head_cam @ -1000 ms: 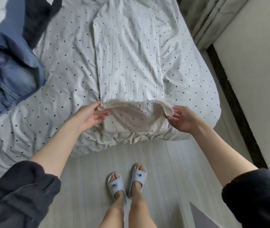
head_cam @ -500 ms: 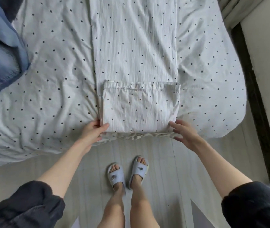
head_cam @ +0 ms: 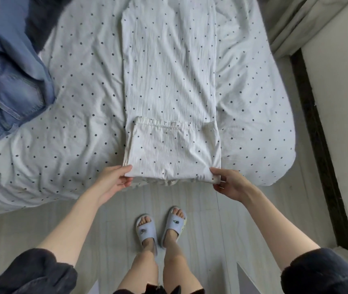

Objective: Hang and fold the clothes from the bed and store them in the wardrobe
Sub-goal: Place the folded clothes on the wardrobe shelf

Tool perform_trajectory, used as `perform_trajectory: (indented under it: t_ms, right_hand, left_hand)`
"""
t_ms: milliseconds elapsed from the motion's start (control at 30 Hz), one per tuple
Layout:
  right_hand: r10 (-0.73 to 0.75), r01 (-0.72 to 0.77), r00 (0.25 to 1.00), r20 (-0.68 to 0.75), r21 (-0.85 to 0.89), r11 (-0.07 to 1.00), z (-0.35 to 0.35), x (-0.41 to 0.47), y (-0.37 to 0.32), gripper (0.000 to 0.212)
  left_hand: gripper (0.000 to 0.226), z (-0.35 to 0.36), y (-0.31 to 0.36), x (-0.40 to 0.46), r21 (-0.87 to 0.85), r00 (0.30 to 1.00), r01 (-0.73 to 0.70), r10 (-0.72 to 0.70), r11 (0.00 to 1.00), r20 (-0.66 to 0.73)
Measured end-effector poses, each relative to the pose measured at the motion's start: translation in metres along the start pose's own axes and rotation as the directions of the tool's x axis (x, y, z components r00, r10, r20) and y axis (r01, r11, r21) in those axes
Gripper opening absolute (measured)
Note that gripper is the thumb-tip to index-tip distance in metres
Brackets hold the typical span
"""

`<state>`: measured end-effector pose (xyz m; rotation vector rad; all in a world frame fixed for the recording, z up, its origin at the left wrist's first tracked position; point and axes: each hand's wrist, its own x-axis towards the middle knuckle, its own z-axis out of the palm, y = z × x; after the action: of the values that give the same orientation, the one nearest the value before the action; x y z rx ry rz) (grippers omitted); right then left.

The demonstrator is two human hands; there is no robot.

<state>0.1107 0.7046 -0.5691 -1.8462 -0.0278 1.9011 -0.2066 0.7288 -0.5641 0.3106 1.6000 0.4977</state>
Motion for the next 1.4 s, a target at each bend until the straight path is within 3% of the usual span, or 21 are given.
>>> perform_trajectory:
  t_ms: [200, 400, 533, 600, 700, 833, 1000, 1100, 1167, 1267, 1400]
  right_hand:
    - [0.037, -0.039, 0.998, 0.056, 0.037, 0.999, 0.008, -0.042, -0.048, 0.009]
    - [-0.002, -0.001, 0.998, 0.070, 0.046, 0.999, 0.027, -0.056, -0.139, 0.015]
    - [-0.167, 0.165, 0.986, 0.016, 0.109, 0.980, 0.052, -0.042, -0.203, 0.027]
    - [-0.281, 0.281, 0.959, -0.028, 0.175, 0.944, 0.063, -0.030, -0.231, 0.022]
    - [-0.335, 0.349, 0.927, -0.168, 0.059, 0.935, 0.077, -0.001, -0.256, 0.012]
    - [-0.289, 0.252, 0.930, -0.228, -0.178, 0.951, 0.070, 0.027, -0.225, 0.017]
    - [-0.206, 0.110, 0.954, -0.216, -0.387, 0.915, 0.060, 0.052, -0.182, 0.055]
    - [-0.216, 0.126, 0.961, -0.172, -0.424, 0.897, 0.064, 0.059, -0.183, 0.030]
    - [-0.172, 0.103, 0.977, -0.129, -0.420, 0.902, 0.066, 0.063, -0.188, 0.029]
    - [-0.068, 0.039, 0.996, -0.057, -0.406, 0.913, 0.064, 0.064, -0.192, 0.030]
    - [-0.132, 0.076, 0.986, -0.103, -0.429, 0.900, 0.056, 0.059, -0.193, 0.015]
  left_hand:
    - [0.009, -0.001, 0.052, -0.029, -0.129, 0.997, 0.038, -0.029, 0.991, 0.072]
    - [0.011, 0.022, 0.139, -0.027, -0.153, 0.989, -0.006, 0.028, 0.988, 0.142]
    - [0.019, 0.043, 0.209, 0.001, -0.177, 0.983, -0.080, 0.107, 0.981, 0.152]
    - [0.023, 0.049, 0.243, 0.021, -0.161, 0.970, -0.151, 0.178, 0.975, 0.168]
    - [0.018, 0.050, 0.268, 0.058, -0.044, 0.974, -0.223, 0.224, 0.974, 0.030]
    - [0.029, 0.046, 0.228, 0.082, 0.212, 0.955, -0.202, 0.240, 0.956, -0.172]
    - [0.038, 0.040, 0.181, 0.092, 0.281, 0.989, -0.109, 0.132, 0.954, -0.067]
    - [0.036, 0.041, 0.182, 0.096, 0.350, 0.995, -0.086, 0.100, 0.933, -0.023]
    - [0.029, 0.042, 0.178, 0.096, 0.358, 0.999, -0.028, 0.033, 0.933, -0.008]
    - [0.022, 0.046, 0.172, 0.089, 0.244, 0.999, 0.020, -0.007, 0.970, -0.053]
    - [0.010, 0.053, 0.171, 0.071, 0.100, 0.997, 0.079, -0.076, 0.992, -0.026]
